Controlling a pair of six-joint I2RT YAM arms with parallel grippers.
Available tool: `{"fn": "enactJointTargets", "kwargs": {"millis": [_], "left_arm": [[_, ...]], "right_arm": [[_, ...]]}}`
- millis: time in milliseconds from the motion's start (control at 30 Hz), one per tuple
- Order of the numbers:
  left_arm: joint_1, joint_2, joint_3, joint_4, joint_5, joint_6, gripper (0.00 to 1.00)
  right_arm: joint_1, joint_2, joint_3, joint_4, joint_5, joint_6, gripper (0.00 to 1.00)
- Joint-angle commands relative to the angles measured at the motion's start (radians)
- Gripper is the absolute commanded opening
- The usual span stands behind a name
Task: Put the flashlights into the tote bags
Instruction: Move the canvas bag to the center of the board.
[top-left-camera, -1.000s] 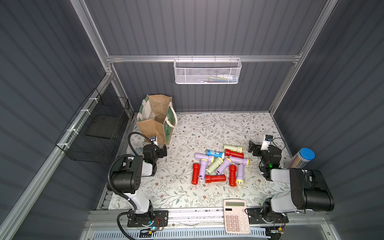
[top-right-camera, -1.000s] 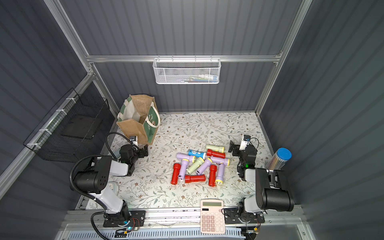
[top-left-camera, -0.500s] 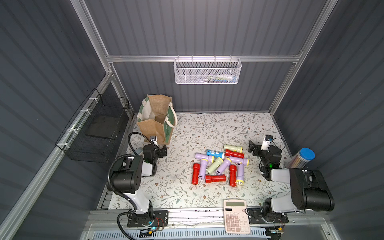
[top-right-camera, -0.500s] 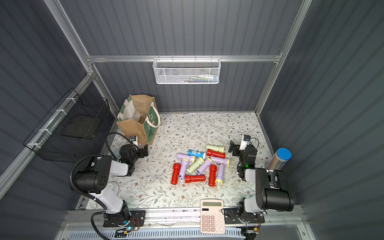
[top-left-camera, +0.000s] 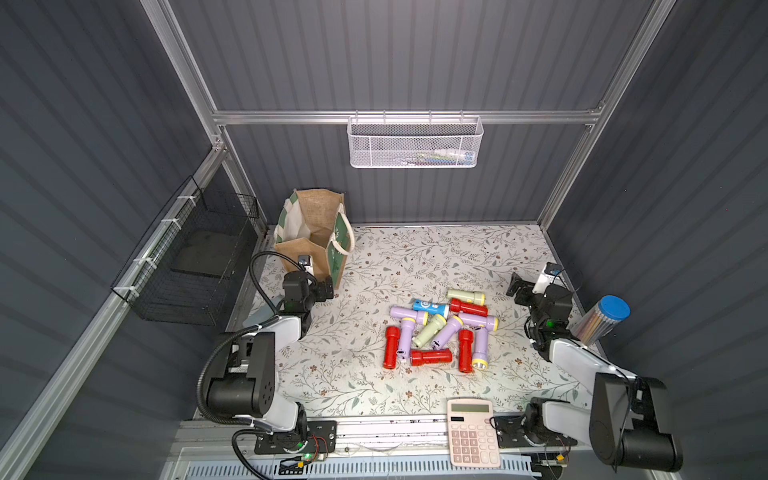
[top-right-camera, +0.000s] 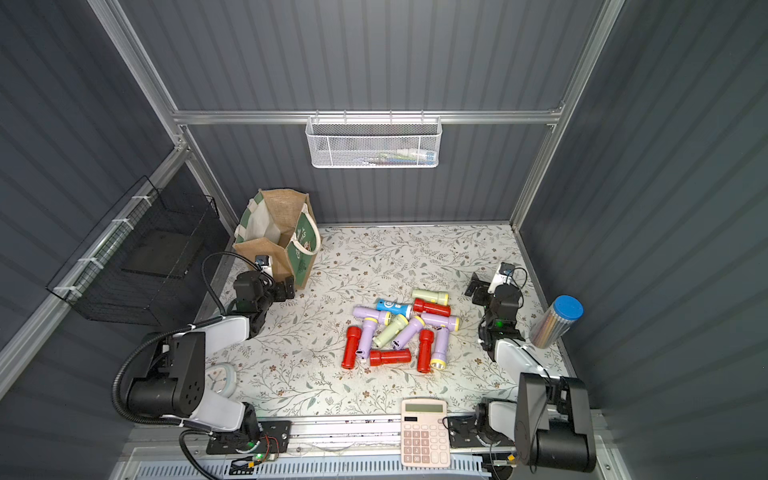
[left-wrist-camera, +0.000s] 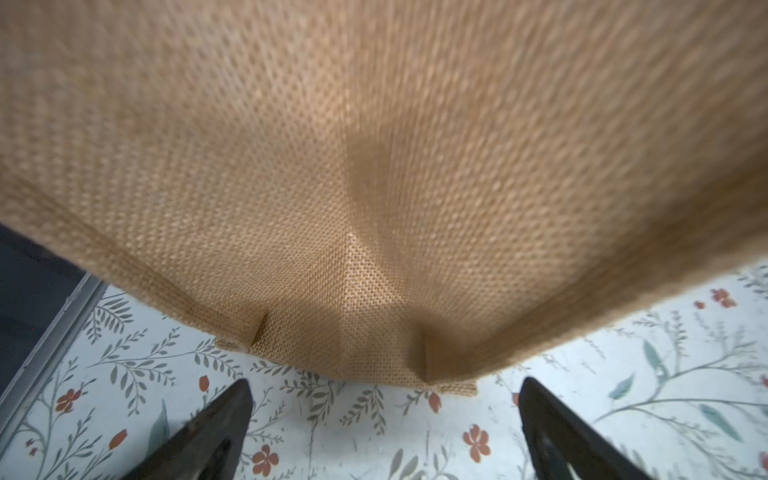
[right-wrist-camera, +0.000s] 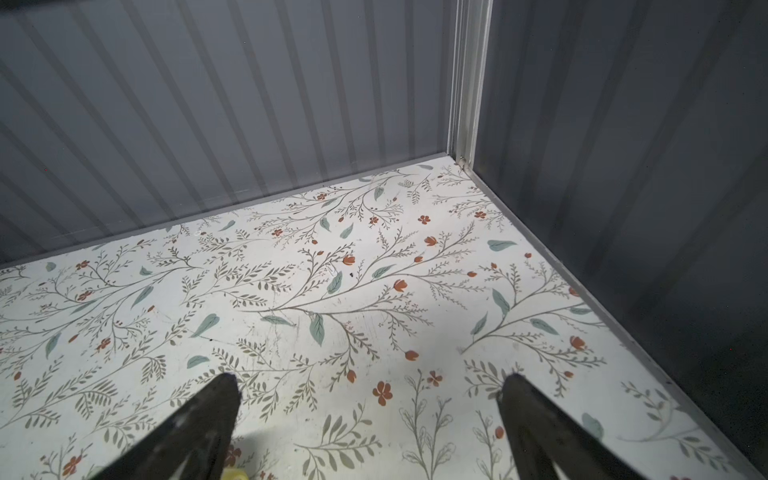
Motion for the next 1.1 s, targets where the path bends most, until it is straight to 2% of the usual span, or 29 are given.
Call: {"fn": "enactJointTargets", "kwargs": {"millis": [0, 67, 167, 300, 467, 600, 833, 1067], "left_arm": [[-0.048, -0.076, 0.044, -0.203, -0.02, -0.083, 0.99], [-0.102, -0.118, 0.079, -0.296, -0.057, -0.081, 0.99], [-0.163, -0.184, 0.154, -0.468, -0.11, -0.063, 0.99], [-0.174, -0.269, 0.25, -0.671, -0.158, -0.124, 0.99], [-0.177, -0.303, 0.409, -0.87, -0.141, -0.177, 0.95], [-0.178, -0.252, 0.586, -1.041, -0.105, -0.181, 0.95], [-0.178, -0.214, 0.721, -1.072, -0.16, -0.101, 0.96], [-0.178, 0.02, 1.017, -1.221, -0.16, 0.002, 0.99]], "right_arm": [[0.016, -0.061, 0.026, -0.185, 0.038, 0.02, 0.99], [0.028, -0.119, 0.04, -0.223, 0.041, 0.036, 0.99], [0.084, -0.185, 0.063, -0.27, 0.11, 0.043, 0.99], [0.237, -0.231, 0.1, -0.297, 0.288, -0.065, 0.99], [0.377, -0.239, 0.186, -0.365, 0.381, -0.114, 0.99], [0.46, -0.208, 0.265, -0.417, 0.398, -0.119, 0.99], [0.532, -0.139, 0.38, -0.499, 0.331, -0.074, 0.99], [0.544, -0.096, 0.432, -0.548, 0.262, -0.041, 0.99]]}}
